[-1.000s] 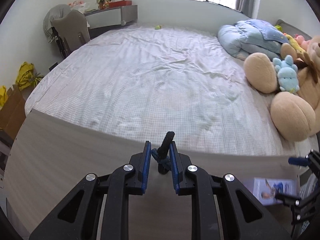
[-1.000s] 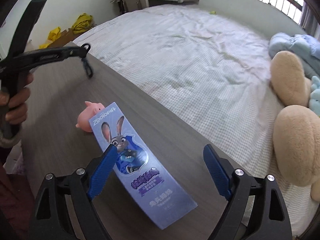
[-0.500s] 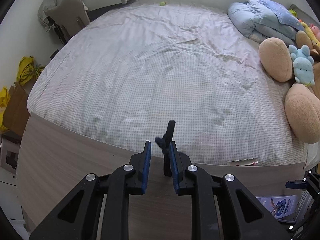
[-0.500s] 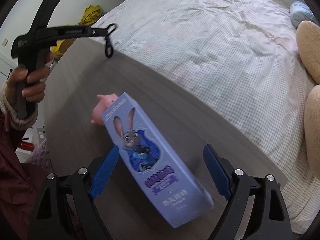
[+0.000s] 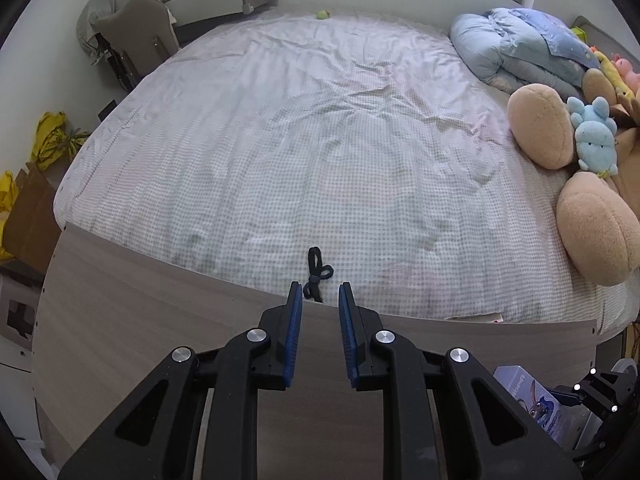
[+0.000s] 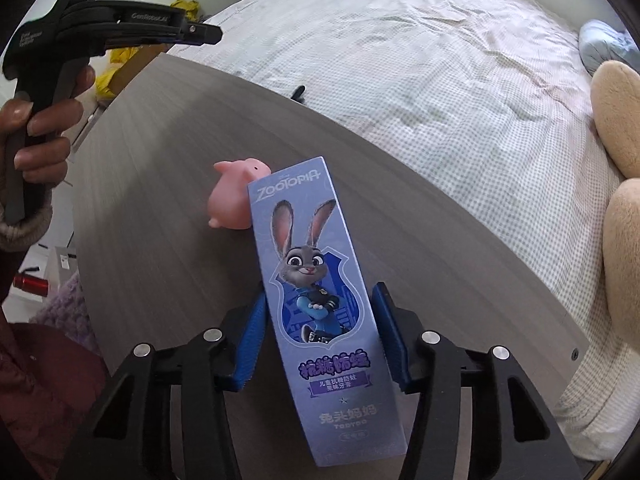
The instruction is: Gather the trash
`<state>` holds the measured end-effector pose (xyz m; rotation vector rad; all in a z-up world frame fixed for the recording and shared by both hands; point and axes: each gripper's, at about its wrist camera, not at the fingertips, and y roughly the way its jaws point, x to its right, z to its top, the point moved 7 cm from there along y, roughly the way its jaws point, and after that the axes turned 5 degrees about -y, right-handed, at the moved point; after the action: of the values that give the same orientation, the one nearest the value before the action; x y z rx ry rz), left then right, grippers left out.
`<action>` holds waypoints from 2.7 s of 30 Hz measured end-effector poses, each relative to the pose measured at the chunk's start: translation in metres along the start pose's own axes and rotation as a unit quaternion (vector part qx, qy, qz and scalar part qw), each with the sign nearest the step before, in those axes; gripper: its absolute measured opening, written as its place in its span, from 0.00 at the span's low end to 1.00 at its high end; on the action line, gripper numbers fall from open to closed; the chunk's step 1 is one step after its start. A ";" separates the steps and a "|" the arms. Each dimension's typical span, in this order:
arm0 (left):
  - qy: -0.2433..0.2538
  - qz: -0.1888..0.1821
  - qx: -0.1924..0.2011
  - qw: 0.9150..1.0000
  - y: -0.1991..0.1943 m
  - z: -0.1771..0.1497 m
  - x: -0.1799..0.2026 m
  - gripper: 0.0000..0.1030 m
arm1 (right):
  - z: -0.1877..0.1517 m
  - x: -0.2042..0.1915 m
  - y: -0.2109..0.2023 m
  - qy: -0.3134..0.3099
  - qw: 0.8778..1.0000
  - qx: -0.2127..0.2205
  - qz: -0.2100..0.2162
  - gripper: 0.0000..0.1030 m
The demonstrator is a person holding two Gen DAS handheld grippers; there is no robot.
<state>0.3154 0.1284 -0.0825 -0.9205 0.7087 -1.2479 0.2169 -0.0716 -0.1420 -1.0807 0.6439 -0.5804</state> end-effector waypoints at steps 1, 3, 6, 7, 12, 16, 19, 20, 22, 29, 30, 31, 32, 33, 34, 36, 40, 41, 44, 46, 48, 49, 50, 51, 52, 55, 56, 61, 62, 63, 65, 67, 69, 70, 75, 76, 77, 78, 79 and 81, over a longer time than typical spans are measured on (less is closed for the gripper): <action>0.000 -0.002 0.004 1.000 -0.002 -0.002 0.000 0.19 | -0.001 -0.001 -0.003 0.007 1.000 0.005 -0.003 0.48; 0.002 -0.008 0.010 1.000 -0.005 -0.006 0.002 0.19 | -0.003 -0.004 -0.009 0.017 1.000 0.017 -0.010 0.48; 0.006 -0.024 0.023 0.999 -0.010 -0.015 0.010 0.19 | -0.008 -0.002 -0.018 0.043 0.998 0.037 -0.027 0.48; 0.009 -0.032 0.030 0.999 -0.012 -0.019 0.015 0.19 | -0.011 -0.001 -0.021 0.054 0.997 0.045 -0.035 0.48; 0.031 -0.070 0.072 0.995 -0.029 -0.041 0.038 0.19 | -0.033 0.005 -0.041 0.101 0.987 0.095 -0.083 0.47; 0.049 -0.100 0.110 0.988 -0.053 -0.068 0.054 0.19 | -0.056 0.005 -0.061 0.139 0.972 0.154 -0.114 0.47; 0.067 -0.102 0.121 0.985 -0.071 -0.091 0.063 0.19 | -0.069 0.000 -0.076 0.163 0.961 0.194 -0.113 0.47; 0.071 -0.103 0.119 0.985 -0.075 -0.098 0.065 0.19 | -0.073 -0.001 -0.082 0.171 0.957 0.205 -0.109 0.47; 0.074 -0.117 0.114 0.984 -0.084 -0.114 0.071 0.19 | -0.084 -0.002 -0.095 0.189 0.948 0.231 -0.110 0.47; 0.078 -0.132 0.096 0.984 -0.085 -0.147 0.089 0.39 | -0.118 -0.020 -0.131 0.240 0.915 0.303 -0.112 0.47; 0.079 -0.129 0.095 0.984 -0.082 -0.149 0.090 0.43 | -0.122 -0.023 -0.134 0.245 0.912 0.311 -0.110 0.47; 0.081 -0.127 0.096 0.984 -0.080 -0.150 0.092 0.54 | -0.128 -0.025 -0.137 0.250 0.908 0.317 -0.109 0.47; 0.082 -0.121 0.098 0.984 -0.077 -0.150 0.092 0.60 | -0.134 -0.025 -0.140 0.256 0.905 0.321 -0.109 0.47; 0.082 -0.115 0.101 0.985 -0.073 -0.149 0.092 0.60 | -0.138 -0.025 -0.142 0.261 0.903 0.324 -0.109 0.47; 0.083 -0.111 0.100 0.985 -0.068 -0.148 0.093 0.60 | -0.143 -0.024 -0.143 0.269 0.899 0.328 -0.106 0.47; 0.080 -0.102 0.096 0.987 -0.057 -0.144 0.093 0.60 | -0.153 -0.024 -0.147 0.281 0.894 0.335 -0.100 0.47; 0.067 -0.086 0.075 0.991 -0.031 -0.137 0.093 0.60 | -0.168 -0.030 -0.147 0.291 0.890 0.337 -0.098 0.48; 0.064 -0.081 0.070 0.992 -0.025 -0.137 0.093 0.60 | -0.170 -0.031 -0.146 0.292 0.890 0.336 -0.098 0.48; 0.053 -0.069 0.055 0.995 -0.009 -0.134 0.091 0.60 | -0.175 -0.035 -0.144 0.292 0.891 0.334 -0.101 0.48; 0.049 -0.068 0.053 0.995 -0.003 -0.133 0.092 0.60 | -0.177 -0.036 -0.143 0.294 0.891 0.333 -0.098 0.48; 0.048 -0.066 0.052 0.995 0.001 -0.131 0.094 0.60 | -0.180 -0.036 -0.143 0.294 0.891 0.331 -0.099 0.48; 0.049 -0.064 0.051 0.995 0.003 -0.130 0.095 0.60 | -0.181 -0.037 -0.142 0.294 0.891 0.330 -0.099 0.48; 0.049 -0.064 0.049 0.996 0.004 -0.130 0.097 0.57 | -0.181 -0.036 -0.141 0.296 0.891 0.330 -0.099 0.48; 0.050 -0.063 0.045 0.996 0.005 -0.130 0.098 0.54 | -0.183 -0.036 -0.141 0.298 0.890 0.330 -0.098 0.48; 0.050 -0.064 0.040 0.996 0.007 -0.131 0.098 0.47 | -0.183 -0.035 -0.141 0.299 0.890 0.330 -0.098 0.48; 0.053 -0.061 0.047 0.996 0.005 -0.131 0.097 0.33 | -0.184 -0.035 -0.143 0.299 0.889 0.333 -0.101 0.48; 0.051 -0.066 0.046 0.995 0.005 -0.131 0.097 0.33 | -0.184 -0.035 -0.144 0.299 0.888 0.334 -0.101 0.48; 0.042 -0.079 0.040 0.995 -0.006 -0.137 0.092 0.32 | -0.188 -0.035 -0.144 0.303 0.886 0.334 -0.103 0.48; 0.045 -0.083 0.043 0.995 -0.012 -0.140 0.093 0.32 | -0.189 -0.034 -0.145 0.305 0.886 0.334 -0.103 0.48; 0.050 -0.086 0.047 0.994 -0.020 -0.143 0.094 0.32 | -0.191 -0.033 -0.146 0.307 0.884 0.335 -0.104 0.48; 0.063 -0.092 0.057 0.992 -0.036 -0.149 0.101 0.32 | -0.197 -0.032 -0.149 0.313 0.881 0.338 -0.106 0.48; 0.078 -0.101 0.071 0.989 -0.055 -0.156 0.112 0.32 | -0.205 -0.028 -0.155 0.319 0.877 0.341 -0.113 0.48; 0.090 -0.114 0.079 0.986 -0.071 -0.162 0.126 0.32 | -0.218 -0.024 -0.161 0.328 0.871 0.344 -0.123 0.48; 0.098 -0.124 0.084 0.984 -0.081 -0.166 0.135 0.32 | -0.224 -0.021 -0.164 0.333 0.868 0.345 -0.129 0.48; 0.149 -0.178 0.097 0.968 -0.122 -0.189 0.190 0.32 | -0.267 -0.005 -0.188 0.366 0.846 0.349 -0.167 0.48; 0.162 -0.191 0.099 0.963 -0.130 -0.195 0.204 0.32 | -0.279 -0.001 -0.195 0.373 0.840 0.349 -0.183 0.48; 0.172 -0.200 0.100 0.959 -0.136 -0.200 0.216 0.32 | -0.286 0.002 -0.199 0.379 0.836 0.347 -0.194 0.48; 0.182 -0.208 0.101 0.956 -0.141 -0.205 0.227 0.32 | -0.295 0.005 -0.203 0.385 0.831 0.344 -0.207 0.48; 0.196 -0.218 0.100 0.951 -0.146 -0.212 0.242 0.33 | -0.304 0.008 -0.207 0.391 0.827 0.339 -0.220 0.48; 0.215 -0.230 0.096 0.944 -0.150 -0.223 0.263 0.33 | -0.319 0.012 -0.212 0.400 0.820 0.332 -0.240 0.48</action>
<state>0.1048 -0.1815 -0.0469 -0.6730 0.7133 -1.9371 -0.0297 -0.3505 -0.0525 -0.2699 0.7903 -1.6169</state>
